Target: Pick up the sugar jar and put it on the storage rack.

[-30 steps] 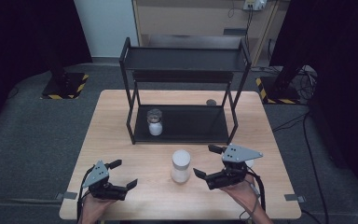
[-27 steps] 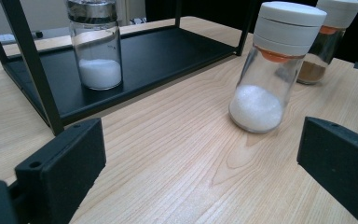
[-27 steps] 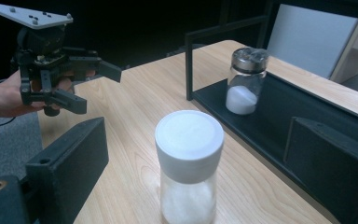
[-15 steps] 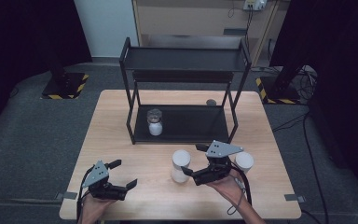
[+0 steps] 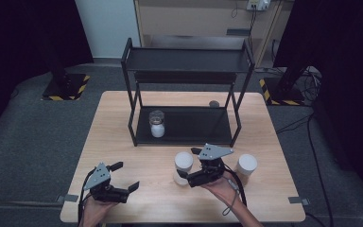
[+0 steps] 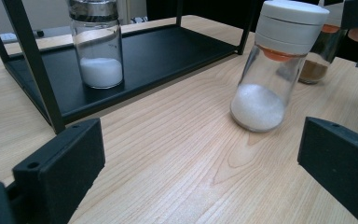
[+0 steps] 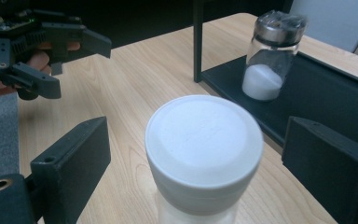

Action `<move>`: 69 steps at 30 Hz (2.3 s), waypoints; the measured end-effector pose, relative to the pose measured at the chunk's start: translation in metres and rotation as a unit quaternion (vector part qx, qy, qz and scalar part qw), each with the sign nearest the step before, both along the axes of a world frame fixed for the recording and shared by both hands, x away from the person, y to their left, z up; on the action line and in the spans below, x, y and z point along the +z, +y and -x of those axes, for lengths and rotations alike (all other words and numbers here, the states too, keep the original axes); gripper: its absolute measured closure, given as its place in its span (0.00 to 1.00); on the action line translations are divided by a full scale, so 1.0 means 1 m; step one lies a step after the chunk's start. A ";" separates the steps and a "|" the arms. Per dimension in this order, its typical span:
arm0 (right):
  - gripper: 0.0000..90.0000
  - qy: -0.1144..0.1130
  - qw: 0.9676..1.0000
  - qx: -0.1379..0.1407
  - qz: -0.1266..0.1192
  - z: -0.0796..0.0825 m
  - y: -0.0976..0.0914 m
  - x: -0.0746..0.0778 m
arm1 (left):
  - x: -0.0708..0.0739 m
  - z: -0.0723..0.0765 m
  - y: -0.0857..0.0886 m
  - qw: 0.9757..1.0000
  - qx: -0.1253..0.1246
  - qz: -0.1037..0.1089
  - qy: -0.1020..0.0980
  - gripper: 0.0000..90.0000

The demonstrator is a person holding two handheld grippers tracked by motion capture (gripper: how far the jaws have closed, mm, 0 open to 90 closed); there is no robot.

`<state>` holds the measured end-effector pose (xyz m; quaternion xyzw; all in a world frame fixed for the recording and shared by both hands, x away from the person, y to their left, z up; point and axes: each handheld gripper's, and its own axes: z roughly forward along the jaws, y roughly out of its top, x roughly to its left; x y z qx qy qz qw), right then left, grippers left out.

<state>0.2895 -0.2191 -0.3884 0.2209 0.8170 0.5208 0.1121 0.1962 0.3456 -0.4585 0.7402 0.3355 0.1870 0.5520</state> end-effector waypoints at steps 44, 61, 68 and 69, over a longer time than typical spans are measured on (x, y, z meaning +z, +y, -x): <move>0.37 0.009 1.000 -0.007 -0.009 -0.006 0.008 -0.019 | -0.001 -0.001 -0.001 1.000 -0.001 -0.002 0.002 0.00; 0.37 -0.002 1.000 -0.014 -0.006 -0.013 0.016 0.007 | -0.001 -0.001 -0.001 1.000 -0.003 -0.002 0.002 0.00; 0.37 -0.009 1.000 -0.020 -0.007 -0.018 0.018 0.018 | -0.001 -0.001 -0.001 1.000 -0.003 -0.002 0.002 0.00; 0.37 -0.010 1.000 -0.021 -0.007 -0.018 0.019 0.020 | -0.001 -0.001 -0.001 1.000 -0.003 -0.002 0.001 0.00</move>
